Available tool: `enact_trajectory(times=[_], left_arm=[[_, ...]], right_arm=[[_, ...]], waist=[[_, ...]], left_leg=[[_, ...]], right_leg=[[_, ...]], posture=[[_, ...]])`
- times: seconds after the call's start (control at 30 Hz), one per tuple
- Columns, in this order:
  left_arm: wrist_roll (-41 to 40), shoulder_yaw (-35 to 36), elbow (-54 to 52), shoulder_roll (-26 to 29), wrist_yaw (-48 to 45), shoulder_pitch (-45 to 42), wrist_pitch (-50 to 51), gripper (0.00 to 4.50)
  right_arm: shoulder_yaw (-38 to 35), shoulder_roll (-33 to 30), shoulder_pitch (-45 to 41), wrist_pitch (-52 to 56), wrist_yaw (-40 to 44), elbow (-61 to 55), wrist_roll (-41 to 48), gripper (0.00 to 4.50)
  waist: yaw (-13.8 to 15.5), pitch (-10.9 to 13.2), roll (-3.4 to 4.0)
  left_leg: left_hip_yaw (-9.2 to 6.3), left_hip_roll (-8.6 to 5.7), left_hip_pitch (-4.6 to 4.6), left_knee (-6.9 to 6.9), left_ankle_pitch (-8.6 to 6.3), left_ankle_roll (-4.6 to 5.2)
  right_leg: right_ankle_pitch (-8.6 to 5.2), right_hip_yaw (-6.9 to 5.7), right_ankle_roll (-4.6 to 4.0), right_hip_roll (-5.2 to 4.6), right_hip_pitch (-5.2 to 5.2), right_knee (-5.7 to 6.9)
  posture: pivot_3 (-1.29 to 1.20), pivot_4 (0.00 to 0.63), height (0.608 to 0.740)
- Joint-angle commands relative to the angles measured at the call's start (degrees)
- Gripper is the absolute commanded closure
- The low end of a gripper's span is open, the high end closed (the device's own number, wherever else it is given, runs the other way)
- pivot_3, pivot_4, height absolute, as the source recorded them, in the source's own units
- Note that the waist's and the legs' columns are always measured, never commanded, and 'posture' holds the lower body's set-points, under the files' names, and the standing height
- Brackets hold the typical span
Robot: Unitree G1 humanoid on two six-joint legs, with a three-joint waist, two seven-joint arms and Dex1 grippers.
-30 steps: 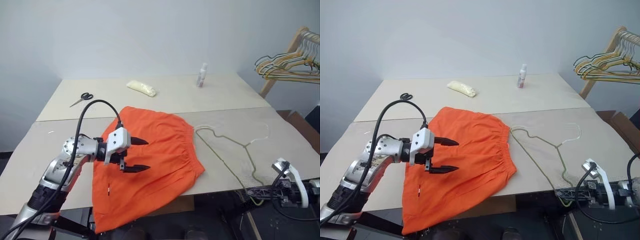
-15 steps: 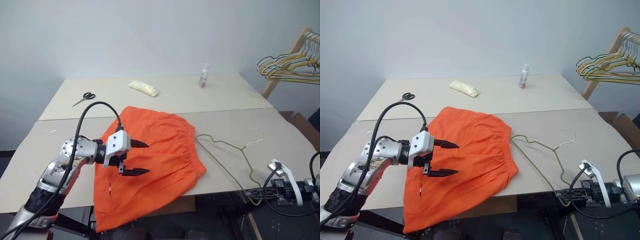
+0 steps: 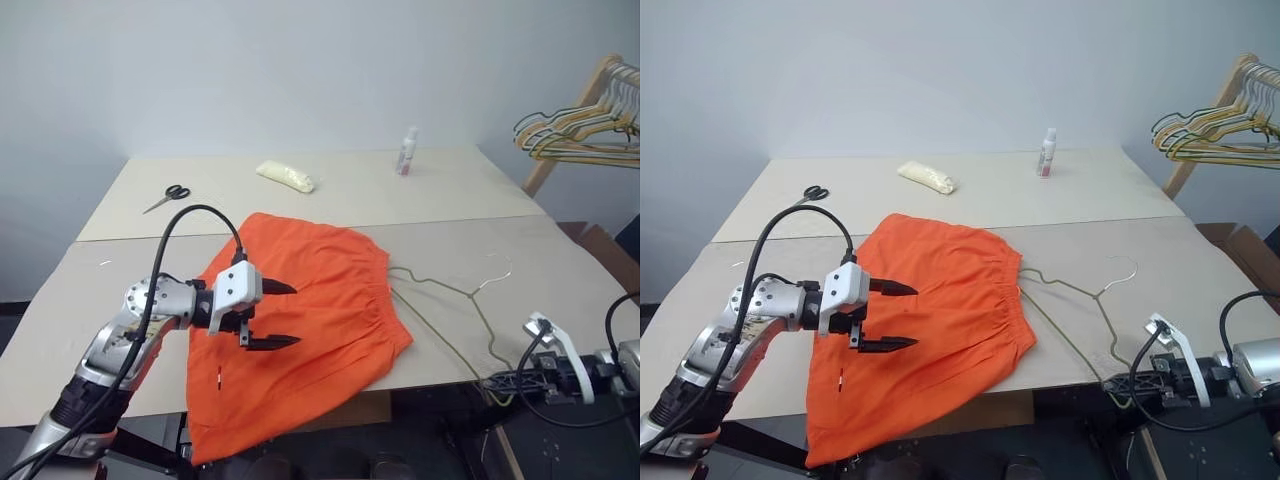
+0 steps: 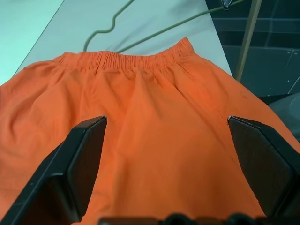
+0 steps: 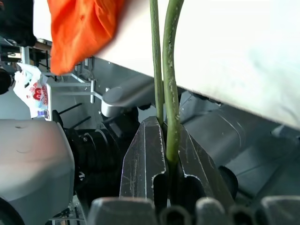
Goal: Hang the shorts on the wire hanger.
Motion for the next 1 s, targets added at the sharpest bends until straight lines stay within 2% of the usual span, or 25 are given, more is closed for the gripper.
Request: enact_trajectory(times=[0.03, 0.27, 0.47, 0.77, 1.0], left_arm=[[0.42, 0.36, -1.81, 0.03, 0.53, -0.17, -0.95, 0.03], [1.11, 0.25, -1.71, -0.16, 0.86, 0.23, -1.09, 0.03], [2.02, -0.47, -1.77, -0.48, 1.43, 0.46, -1.30, 0.03], [2.08, -0.26, -2.17, -0.31, 1.66, 0.74, -1.46, 0.03], [2.66, -0.21, -2.07, -0.13, 2.15, 1.05, -1.88, 0.03]], right_arm=[[0.86, -0.61, -1.97, -1.55, 3.48, 0.38, 1.79, 4.50], [6.92, -1.54, -4.83, -2.08, 3.48, -0.49, 2.52, 4.50], [9.68, 3.57, -14.41, -2.71, 3.48, 11.51, -3.55, 4.50], [16.17, 6.79, -21.25, -3.52, 3.48, 14.57, -4.37, 4.50], [16.83, 12.68, -29.60, -3.91, 3.48, 24.54, -7.44, 4.50]], waist=[[0.09, 0.00, 0.00], [0.46, 0.00, 0.01], [0.53, -0.01, 0.01], [1.47, -0.01, 0.02], [1.19, -0.01, 0.03]], left_leg=[[0.00, 0.00, 0.00, 0.00, 0.00, 0.00], [0.00, 0.00, 0.00, 0.02, 0.00, 0.00], [0.04, -0.03, 0.02, 0.03, 0.00, -0.01], [-0.03, -0.04, -0.09, 0.08, 0.02, -0.04], [-0.04, -0.05, -0.09, 0.08, 0.03, -0.05]], right_leg=[[0.00, 0.00, 0.00, 0.00, 0.00, 0.00], [0.00, 0.00, 0.00, -0.01, -0.01, 0.02], [0.00, 0.03, 0.00, 0.00, 0.00, 0.04], [0.00, -0.02, -0.01, -0.04, -0.09, 0.09], [0.00, -0.03, -0.01, -0.02, -0.12, 0.12]], posture=[[0.14, 0.000, 0.740], [0.15, 0.000, 0.740], [0.16, 0.000, 0.740], [0.17, 0.000, 0.740], [0.19, 0.000, 0.740]])
